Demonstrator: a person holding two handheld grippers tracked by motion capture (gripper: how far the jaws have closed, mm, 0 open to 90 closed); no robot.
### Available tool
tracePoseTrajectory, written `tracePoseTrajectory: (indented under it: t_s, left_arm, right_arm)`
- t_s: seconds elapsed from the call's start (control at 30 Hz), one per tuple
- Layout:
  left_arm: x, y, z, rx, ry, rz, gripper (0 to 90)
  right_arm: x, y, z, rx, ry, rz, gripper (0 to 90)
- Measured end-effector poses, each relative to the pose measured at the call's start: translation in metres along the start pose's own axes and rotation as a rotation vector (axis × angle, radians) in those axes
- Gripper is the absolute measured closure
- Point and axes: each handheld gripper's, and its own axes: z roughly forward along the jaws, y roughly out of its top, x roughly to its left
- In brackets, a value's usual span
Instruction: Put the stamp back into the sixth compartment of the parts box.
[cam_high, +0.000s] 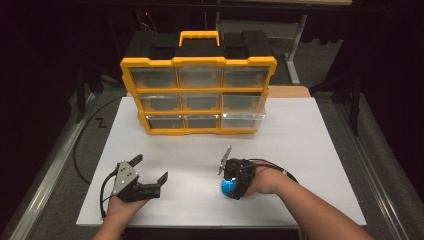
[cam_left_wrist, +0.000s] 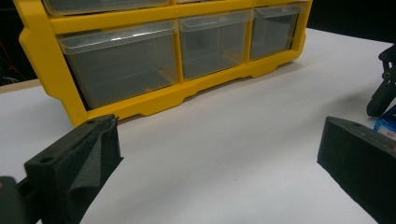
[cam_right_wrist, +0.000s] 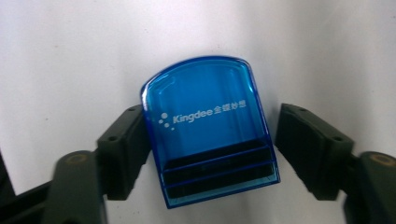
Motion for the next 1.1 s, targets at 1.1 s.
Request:
tracePoseTrajectory:
  t_s: [1.1]
  left_arm:
    - [-0.0001, -0.0005, 0.0009, 0.004, -0.005, 0.002, 0.3]
  right_arm:
    - [-0.0028, 0.0007, -0.0026, 0.007, 0.007, 0.004, 43.0]
